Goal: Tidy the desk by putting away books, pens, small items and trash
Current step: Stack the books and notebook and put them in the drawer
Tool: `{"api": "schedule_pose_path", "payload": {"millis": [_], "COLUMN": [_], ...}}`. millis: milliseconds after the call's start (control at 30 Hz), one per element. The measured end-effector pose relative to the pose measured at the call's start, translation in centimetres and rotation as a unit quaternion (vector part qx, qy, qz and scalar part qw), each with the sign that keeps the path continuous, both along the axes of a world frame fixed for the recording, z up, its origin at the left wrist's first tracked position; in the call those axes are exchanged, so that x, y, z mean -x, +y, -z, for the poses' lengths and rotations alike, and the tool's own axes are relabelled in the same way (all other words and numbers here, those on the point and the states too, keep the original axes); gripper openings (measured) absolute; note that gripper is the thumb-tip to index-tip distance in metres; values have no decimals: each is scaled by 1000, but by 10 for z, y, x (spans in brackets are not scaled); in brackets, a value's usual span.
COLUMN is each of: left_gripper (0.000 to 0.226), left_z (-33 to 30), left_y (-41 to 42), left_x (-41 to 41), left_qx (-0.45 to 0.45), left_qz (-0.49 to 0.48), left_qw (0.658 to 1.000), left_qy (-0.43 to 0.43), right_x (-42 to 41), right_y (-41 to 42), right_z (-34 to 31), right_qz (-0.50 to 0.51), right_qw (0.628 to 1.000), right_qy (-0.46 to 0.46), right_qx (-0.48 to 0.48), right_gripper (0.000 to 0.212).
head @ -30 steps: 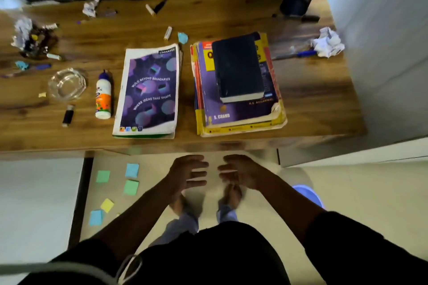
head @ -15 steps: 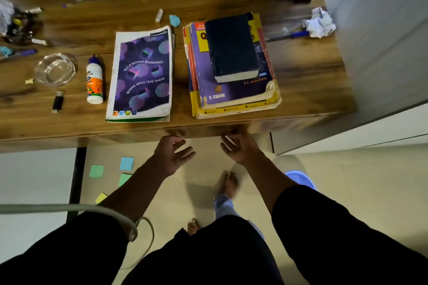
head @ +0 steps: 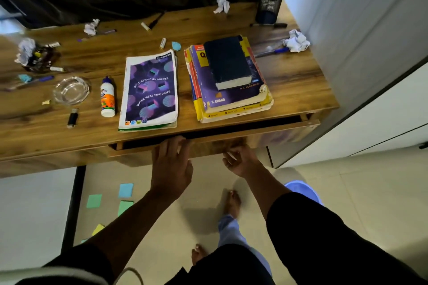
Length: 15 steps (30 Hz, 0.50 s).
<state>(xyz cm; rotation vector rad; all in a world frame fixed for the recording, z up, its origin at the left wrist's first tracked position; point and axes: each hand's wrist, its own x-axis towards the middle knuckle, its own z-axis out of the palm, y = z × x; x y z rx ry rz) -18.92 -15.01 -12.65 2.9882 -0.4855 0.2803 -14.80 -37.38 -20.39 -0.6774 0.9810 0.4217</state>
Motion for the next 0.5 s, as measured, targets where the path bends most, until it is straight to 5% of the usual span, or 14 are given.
{"api": "schedule_pose_path", "payload": {"millis": [167, 333, 433, 500], "left_gripper": [47, 32, 29, 28], "left_z": [7, 3, -3, -7], "left_y": [8, 6, 4, 5], "left_x": [2, 6, 13, 20], "left_qx": [-12, 30, 55, 77], "left_qz": [5, 3, 6, 16], "left_qw": [999, 998, 997, 995], "left_qy": [31, 57, 61, 53], "right_x": [29, 71, 84, 89], "right_y": [2, 28, 52, 61], "right_z": [-6, -47, -79, -95], "right_qz": [-33, -183, -274, -274], "right_qw": [999, 974, 918, 822], "right_qy": [12, 28, -89, -215], "right_qx": [37, 127, 273, 450], "right_gripper": [24, 19, 21, 19]}}
